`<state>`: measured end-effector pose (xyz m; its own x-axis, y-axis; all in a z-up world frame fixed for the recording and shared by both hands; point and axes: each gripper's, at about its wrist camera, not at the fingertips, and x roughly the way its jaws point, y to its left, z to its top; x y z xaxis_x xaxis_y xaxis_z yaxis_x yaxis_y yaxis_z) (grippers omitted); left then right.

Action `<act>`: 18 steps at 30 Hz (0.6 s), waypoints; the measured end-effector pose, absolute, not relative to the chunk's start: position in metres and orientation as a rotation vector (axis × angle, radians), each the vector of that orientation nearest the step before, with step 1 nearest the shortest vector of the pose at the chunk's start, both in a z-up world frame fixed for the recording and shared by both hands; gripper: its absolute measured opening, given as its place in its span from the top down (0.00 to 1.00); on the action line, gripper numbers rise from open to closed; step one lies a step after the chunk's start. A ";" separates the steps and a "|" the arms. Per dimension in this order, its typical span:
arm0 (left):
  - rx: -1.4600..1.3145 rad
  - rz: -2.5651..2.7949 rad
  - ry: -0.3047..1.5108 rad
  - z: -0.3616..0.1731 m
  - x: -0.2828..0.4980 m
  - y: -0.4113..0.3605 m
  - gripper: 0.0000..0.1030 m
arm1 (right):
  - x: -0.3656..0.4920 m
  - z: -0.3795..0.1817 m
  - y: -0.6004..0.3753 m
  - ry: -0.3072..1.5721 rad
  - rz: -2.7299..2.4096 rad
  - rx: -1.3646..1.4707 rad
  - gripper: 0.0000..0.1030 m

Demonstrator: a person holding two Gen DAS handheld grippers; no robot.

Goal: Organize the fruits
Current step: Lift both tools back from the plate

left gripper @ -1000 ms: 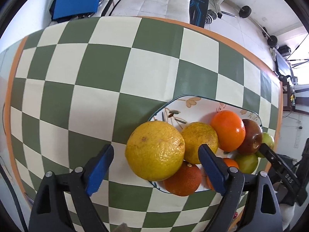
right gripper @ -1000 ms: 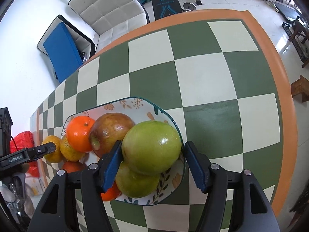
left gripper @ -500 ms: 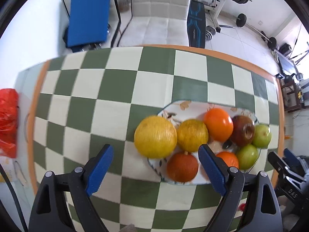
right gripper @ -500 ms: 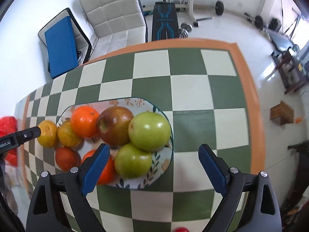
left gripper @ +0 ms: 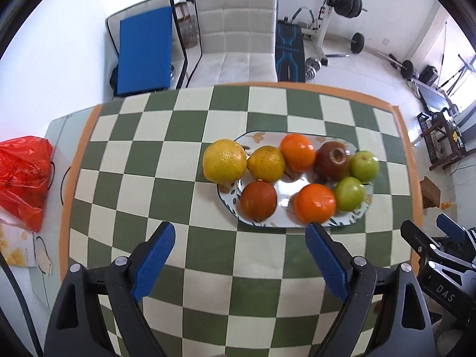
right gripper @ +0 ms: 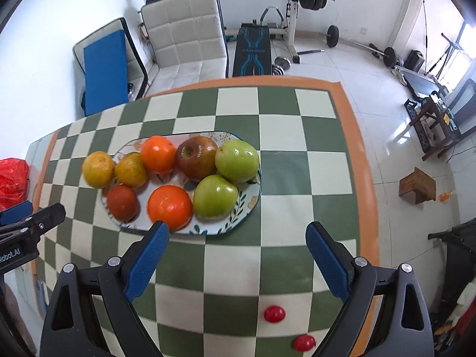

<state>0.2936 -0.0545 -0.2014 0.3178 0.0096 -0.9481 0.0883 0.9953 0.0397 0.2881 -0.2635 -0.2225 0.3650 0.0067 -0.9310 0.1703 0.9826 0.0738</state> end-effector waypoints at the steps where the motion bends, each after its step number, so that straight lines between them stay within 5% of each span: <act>1: 0.092 -0.056 1.238 -0.196 0.289 -0.056 0.13 | 0.282 -0.215 -0.264 1.182 -0.108 0.167 0.08; 18: 0.090 -0.139 1.054 -0.086 0.197 -0.062 0.13 | 0.182 -0.070 -0.245 0.968 -0.082 0.138 0.08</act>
